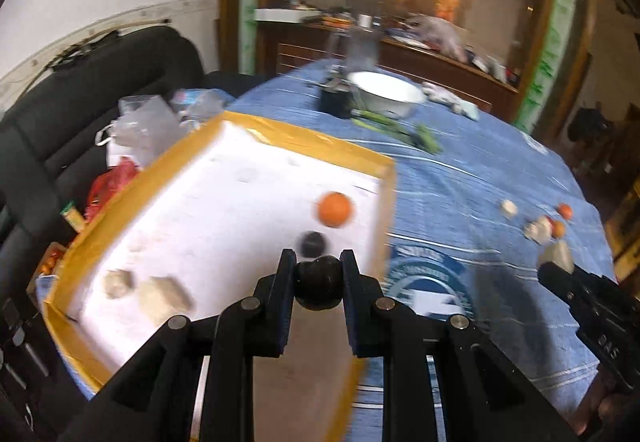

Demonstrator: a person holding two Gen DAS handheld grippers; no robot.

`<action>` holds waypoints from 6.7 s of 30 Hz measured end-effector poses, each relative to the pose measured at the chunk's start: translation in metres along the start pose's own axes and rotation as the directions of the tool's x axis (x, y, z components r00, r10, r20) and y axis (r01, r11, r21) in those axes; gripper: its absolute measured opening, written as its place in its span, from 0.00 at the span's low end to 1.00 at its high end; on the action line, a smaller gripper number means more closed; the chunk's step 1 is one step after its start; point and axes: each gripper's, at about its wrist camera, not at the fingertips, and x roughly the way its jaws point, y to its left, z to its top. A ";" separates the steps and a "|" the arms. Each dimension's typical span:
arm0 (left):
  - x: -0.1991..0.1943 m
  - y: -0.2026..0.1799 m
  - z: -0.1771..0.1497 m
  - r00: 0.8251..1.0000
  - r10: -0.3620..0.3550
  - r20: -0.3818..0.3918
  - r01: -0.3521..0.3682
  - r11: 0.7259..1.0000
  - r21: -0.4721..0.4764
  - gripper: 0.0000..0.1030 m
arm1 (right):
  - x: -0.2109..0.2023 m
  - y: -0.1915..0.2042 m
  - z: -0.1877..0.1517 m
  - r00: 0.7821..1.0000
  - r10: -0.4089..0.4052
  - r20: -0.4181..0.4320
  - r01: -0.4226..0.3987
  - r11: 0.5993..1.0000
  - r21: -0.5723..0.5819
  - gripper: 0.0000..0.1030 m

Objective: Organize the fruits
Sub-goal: 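Carry the plum into the foam box and release it while the right tool releases the ball there, then grasp the red date with the right tool while the left tool grasps a small beige cube, then carry the cube into the foam box and open the left tool while the right tool releases the date there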

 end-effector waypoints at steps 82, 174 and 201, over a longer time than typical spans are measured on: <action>0.065 0.113 0.017 0.955 0.178 -0.238 -0.221 0.961 -0.168 0.35 | 0.106 0.153 -0.006 0.952 0.155 -0.264 -0.237 0.918 -0.317 0.32; 0.045 -0.200 -0.030 0.935 -0.324 -0.146 0.355 0.875 0.329 0.19 | -0.026 -0.166 -0.031 0.976 -0.210 -0.055 0.217 0.950 0.223 0.20; 0.016 -0.088 -0.026 0.978 -0.192 -0.085 0.203 0.969 0.144 0.19 | -0.013 -0.055 -0.026 0.998 -0.058 -0.031 0.059 0.996 0.066 0.21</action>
